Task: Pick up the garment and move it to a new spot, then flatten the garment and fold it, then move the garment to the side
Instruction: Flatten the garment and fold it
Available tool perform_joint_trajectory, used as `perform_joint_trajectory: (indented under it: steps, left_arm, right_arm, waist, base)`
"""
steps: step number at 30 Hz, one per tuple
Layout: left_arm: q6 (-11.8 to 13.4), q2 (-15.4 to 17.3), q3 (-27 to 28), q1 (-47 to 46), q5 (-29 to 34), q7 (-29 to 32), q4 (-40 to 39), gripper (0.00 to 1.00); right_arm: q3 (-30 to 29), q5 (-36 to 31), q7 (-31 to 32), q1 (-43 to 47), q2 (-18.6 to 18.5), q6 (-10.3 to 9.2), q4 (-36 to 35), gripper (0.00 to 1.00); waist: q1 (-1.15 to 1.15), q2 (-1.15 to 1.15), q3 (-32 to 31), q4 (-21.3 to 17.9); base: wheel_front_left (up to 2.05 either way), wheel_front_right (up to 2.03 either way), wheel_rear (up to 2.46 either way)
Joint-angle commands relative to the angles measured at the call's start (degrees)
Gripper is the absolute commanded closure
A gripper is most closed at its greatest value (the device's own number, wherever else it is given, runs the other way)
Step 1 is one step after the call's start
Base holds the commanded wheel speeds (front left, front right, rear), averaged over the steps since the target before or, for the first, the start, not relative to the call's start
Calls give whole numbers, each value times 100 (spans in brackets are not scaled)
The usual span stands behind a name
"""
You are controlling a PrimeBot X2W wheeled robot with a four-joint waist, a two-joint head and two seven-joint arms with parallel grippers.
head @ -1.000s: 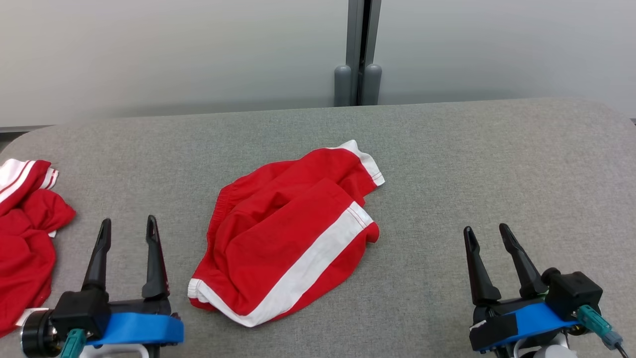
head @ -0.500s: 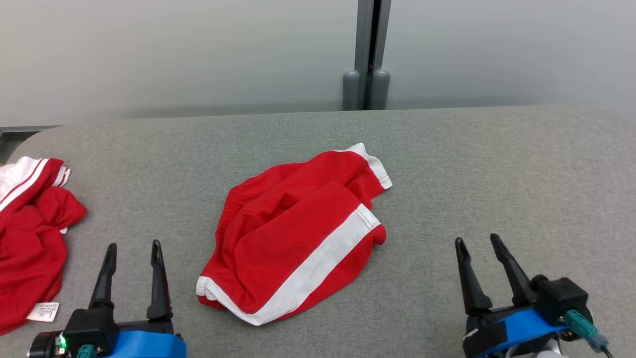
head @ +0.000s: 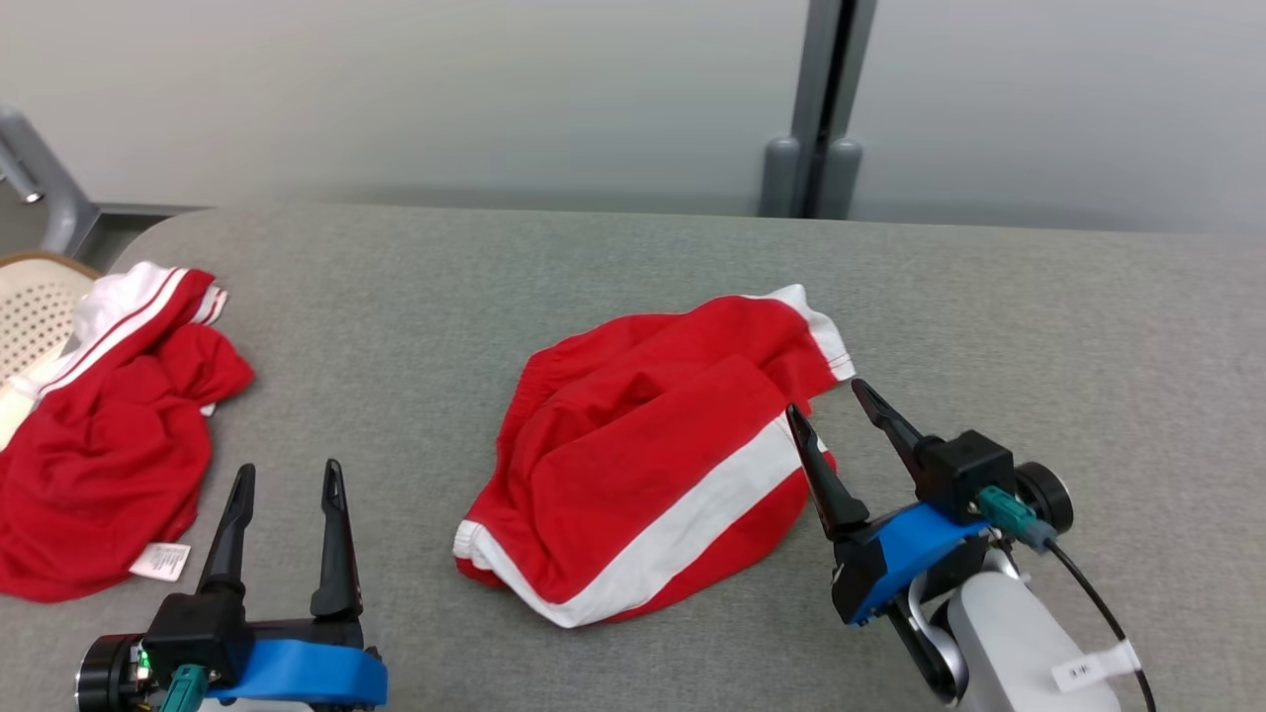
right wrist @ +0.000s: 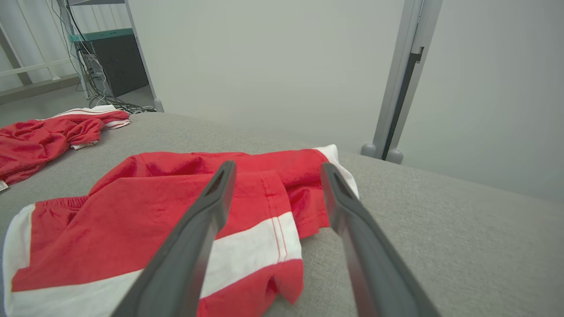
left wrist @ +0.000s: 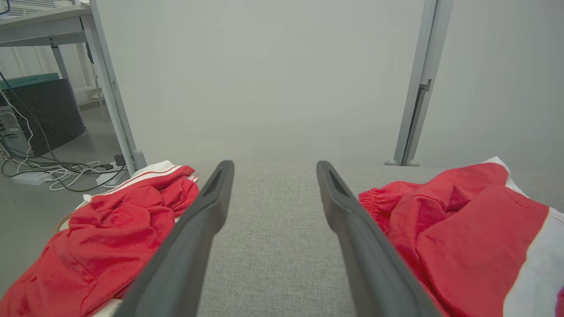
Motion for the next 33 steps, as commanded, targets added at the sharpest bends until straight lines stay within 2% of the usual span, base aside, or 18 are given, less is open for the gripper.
perform_joint_trajectory:
  steps: [1,10,21,22,27,33]
  left_arm:
    - [-32,-17,0,-115,27,-17,7,0]
    - [-85,-88,-134,-273,13,-17,-6,0]
    - [-100,-117,-166,-335,-22,-17,31,0]
    - [-104,-119,-172,-347,-21,-17,40,0]
    - [-79,-122,-149,-335,-27,-17,62,0]
    - [-60,-123,-68,-177,-80,-17,21,0]
  right_arm:
    - [28,-21,-4,-243,-22,3,249,0]
    - [-62,-75,-30,-918,-192,3,1770,0]
    - [388,518,-79,-1180,-89,3,2707,0]
    - [455,567,-82,-1206,-83,3,2751,100]
    - [635,830,-114,-1307,-113,3,2807,100]
    - [547,877,-113,-1003,-196,3,2140,100]
  waist:
    - [0,0,79,177]
    - [0,0,293,681]
    - [0,0,368,842]
    - [0,0,366,848]
    - [0,0,310,787]
    - [0,0,229,484]
  base:
    - [0,0,0]
    - [0,0,0]
    - [0,0,0]
    - [0,0,0]
    - [0,0,0]
    - [0,0,0]
